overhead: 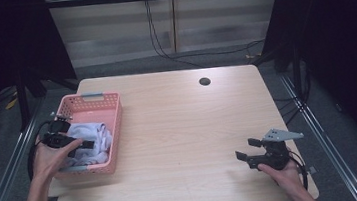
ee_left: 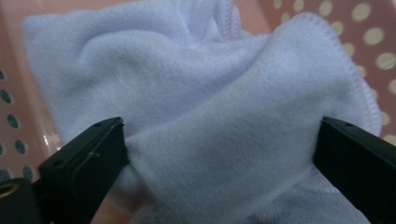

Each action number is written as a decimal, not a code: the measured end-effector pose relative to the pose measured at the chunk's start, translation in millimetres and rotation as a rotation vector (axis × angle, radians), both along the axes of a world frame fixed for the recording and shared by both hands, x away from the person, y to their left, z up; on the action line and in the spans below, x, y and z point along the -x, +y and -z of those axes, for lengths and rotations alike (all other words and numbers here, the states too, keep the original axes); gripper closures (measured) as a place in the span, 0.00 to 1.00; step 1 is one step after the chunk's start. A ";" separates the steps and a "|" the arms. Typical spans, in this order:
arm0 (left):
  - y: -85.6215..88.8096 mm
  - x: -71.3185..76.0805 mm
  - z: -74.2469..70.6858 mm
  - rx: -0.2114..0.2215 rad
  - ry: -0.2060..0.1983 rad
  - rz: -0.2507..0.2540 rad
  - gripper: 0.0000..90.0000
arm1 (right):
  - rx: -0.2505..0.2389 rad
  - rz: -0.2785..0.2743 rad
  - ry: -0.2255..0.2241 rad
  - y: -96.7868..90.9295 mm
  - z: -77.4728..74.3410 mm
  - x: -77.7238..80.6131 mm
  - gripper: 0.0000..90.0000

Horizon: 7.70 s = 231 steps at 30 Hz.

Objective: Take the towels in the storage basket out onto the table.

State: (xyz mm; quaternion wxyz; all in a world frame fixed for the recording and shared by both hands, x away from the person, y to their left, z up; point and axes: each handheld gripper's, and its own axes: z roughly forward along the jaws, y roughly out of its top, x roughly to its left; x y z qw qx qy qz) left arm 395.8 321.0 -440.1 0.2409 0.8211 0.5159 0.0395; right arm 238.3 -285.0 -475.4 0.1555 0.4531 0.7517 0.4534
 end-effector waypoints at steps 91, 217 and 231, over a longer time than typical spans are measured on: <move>16.8 14.7 -78.4 0.353 -0.287 -0.025 0.78 | 0.018 0.014 0.012 -1.2 -0.9 -1.0 0.26; -281.6 51.0 -81.4 0.466 -0.258 0.551 0.74 | 0.002 0.010 0.010 -4.7 -2.5 1.2 0.25; -304.6 63.2 27.4 0.535 -0.130 0.574 0.48 | 0.000 0.014 0.007 -4.6 -2.3 1.4 0.26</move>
